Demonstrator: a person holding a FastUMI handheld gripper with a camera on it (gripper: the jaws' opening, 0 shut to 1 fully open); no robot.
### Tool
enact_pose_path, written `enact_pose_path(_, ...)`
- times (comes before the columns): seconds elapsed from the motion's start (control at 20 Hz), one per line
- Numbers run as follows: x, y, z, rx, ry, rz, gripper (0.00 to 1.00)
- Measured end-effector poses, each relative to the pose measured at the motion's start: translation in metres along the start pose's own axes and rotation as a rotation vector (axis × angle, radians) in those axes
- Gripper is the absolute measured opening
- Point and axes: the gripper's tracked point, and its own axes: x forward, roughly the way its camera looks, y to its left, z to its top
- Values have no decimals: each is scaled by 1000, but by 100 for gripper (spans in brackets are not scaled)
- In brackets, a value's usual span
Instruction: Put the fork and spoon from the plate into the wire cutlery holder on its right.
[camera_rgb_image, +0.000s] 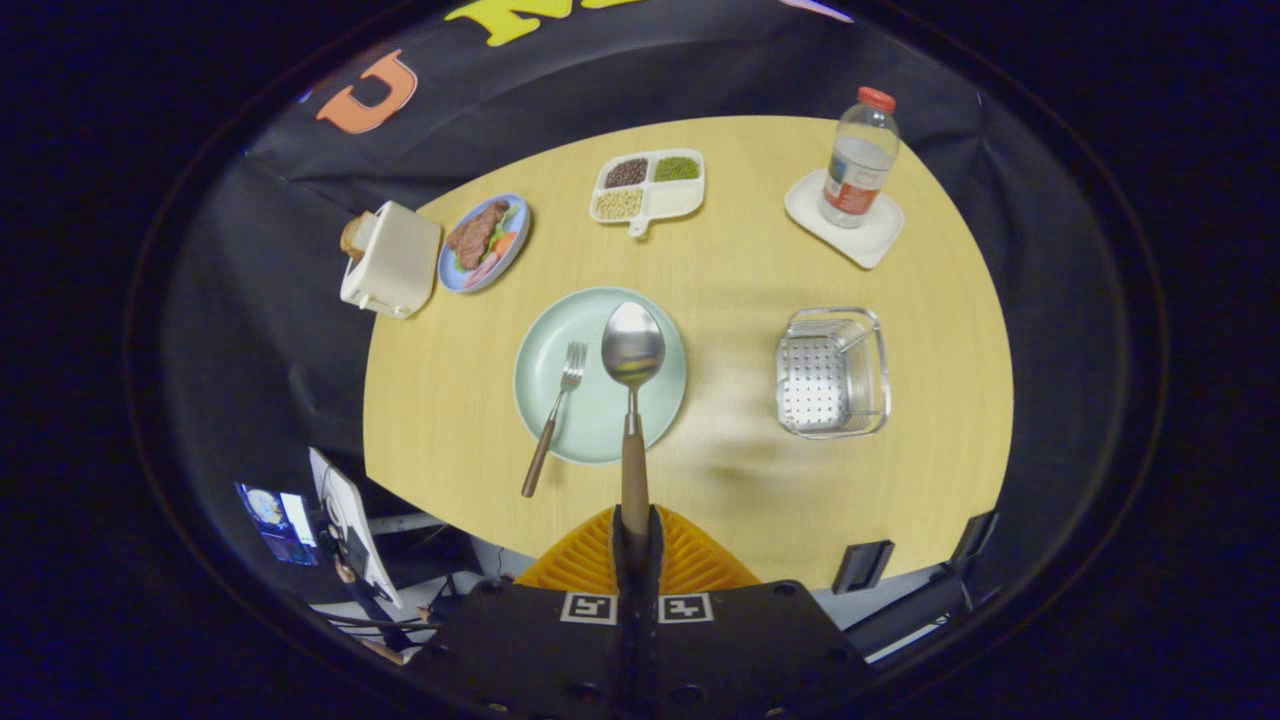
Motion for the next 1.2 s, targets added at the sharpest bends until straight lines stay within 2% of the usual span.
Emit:
enact_pose_path(0.15,-20,-47,2,29,3,-61,0)
enact_pose_path(0.3,-18,-79,-2,66,36,-94,0)
enact_pose_path(0.7,12,-106,-9,198,179,-56,0)
enact_pose_path(0.95,24,-117,3,245,197,-73,1)
enact_pose_path(1.15,26,-120,10,272,172,-72,12)
enact_pose_path(1.2,24,-118,12,269,158,-71,26)
